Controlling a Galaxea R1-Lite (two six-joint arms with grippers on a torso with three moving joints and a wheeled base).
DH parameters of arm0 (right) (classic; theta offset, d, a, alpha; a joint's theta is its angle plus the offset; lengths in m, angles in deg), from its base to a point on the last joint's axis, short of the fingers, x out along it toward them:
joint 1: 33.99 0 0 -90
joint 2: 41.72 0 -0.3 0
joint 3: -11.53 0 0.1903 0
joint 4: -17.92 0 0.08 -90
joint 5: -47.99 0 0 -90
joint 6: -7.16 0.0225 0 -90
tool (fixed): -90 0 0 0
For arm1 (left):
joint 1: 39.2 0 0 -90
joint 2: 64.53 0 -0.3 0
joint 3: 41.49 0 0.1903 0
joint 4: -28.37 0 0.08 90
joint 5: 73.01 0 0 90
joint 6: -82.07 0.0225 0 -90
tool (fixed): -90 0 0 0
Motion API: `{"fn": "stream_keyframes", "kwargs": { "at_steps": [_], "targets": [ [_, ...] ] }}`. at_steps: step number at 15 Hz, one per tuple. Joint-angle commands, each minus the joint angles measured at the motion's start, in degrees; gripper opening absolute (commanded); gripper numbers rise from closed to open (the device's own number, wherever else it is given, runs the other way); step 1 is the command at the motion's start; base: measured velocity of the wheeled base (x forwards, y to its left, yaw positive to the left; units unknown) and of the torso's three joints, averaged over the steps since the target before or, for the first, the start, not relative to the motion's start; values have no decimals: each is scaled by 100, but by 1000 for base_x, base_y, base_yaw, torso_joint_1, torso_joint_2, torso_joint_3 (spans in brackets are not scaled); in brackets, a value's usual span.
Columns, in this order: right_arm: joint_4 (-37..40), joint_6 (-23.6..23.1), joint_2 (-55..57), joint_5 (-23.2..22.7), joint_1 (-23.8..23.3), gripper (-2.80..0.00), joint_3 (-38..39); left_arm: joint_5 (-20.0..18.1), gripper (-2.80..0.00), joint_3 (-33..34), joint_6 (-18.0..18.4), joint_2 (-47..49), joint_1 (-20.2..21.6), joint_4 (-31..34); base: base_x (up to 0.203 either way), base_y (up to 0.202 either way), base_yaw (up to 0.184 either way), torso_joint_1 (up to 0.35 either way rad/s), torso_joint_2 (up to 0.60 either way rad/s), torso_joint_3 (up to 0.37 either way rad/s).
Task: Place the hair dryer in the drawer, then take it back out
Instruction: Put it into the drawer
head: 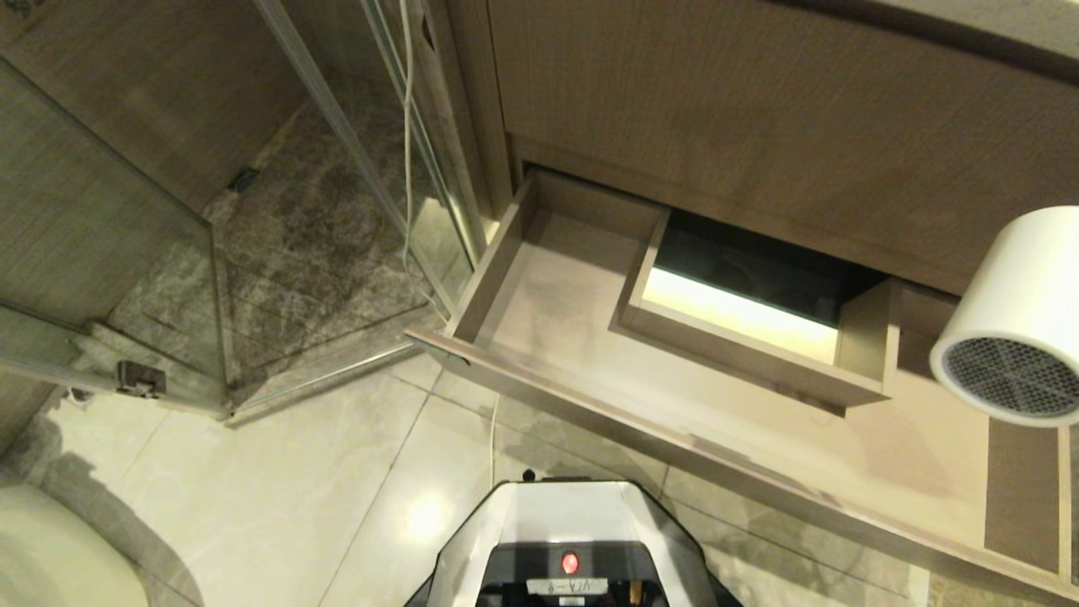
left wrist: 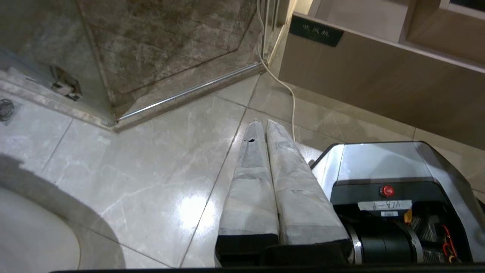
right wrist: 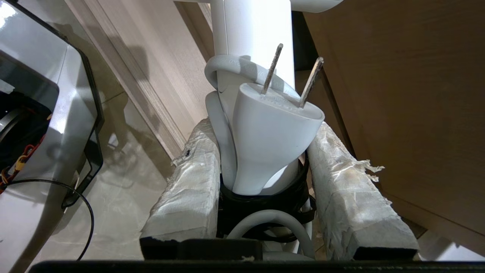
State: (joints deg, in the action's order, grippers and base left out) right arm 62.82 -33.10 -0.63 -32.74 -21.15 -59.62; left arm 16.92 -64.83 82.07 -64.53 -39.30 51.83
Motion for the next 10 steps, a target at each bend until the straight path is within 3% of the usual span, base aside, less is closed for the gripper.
{"fn": "stream_keyframes", "kwargs": {
  "at_steps": [1, 10],
  "targets": [
    [18, -25, 4, 4, 0, -280, 15, -1, -280, 6, 0, 0, 1, -10, 0, 0, 0, 2, 372, 359],
    [18, 19, 4, 4, -9, -280, 57, -1, -280, 6, 0, 0, 1, -10, 0, 0, 0, -29, 400, 373]
  ]
}}
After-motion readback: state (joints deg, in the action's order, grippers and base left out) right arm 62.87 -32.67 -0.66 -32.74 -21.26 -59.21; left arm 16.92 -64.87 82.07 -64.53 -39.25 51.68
